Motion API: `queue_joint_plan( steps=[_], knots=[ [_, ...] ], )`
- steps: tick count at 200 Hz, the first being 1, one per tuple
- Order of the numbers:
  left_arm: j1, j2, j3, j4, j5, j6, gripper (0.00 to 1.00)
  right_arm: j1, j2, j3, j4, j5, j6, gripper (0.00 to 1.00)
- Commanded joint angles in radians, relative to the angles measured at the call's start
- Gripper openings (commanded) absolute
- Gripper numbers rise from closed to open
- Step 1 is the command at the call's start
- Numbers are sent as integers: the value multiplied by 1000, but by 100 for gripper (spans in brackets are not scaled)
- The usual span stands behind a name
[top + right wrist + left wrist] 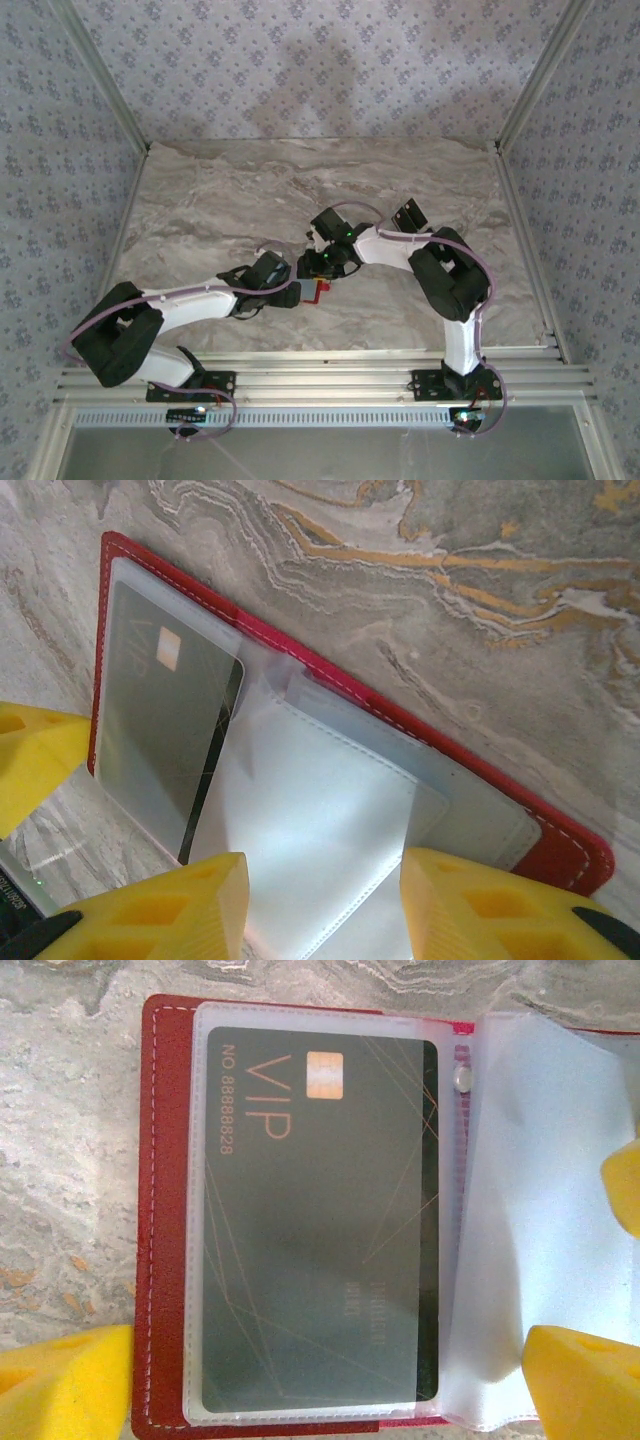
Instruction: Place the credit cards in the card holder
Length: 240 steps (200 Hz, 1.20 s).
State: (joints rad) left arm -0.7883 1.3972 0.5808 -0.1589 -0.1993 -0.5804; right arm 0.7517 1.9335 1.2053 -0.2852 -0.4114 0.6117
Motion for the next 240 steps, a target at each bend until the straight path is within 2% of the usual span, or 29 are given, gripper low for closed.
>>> queue_joint_plan(
  steps=[1,49,153,240],
  knots=[
    [-5,12,-4,-24,-27,-11,98,9,28,2,-9,-3,10,46],
    [-5,-21,12,-41,-33,-15,98,8,44,20,23,-49,36,46],
    [21,-309,25,-149,-108,-70,100,25,121,181,-40,-107,26,46],
    [42,-352,-4,-153,-85,-67,100,62,199,333,-118,-110,26,46]
  ],
)
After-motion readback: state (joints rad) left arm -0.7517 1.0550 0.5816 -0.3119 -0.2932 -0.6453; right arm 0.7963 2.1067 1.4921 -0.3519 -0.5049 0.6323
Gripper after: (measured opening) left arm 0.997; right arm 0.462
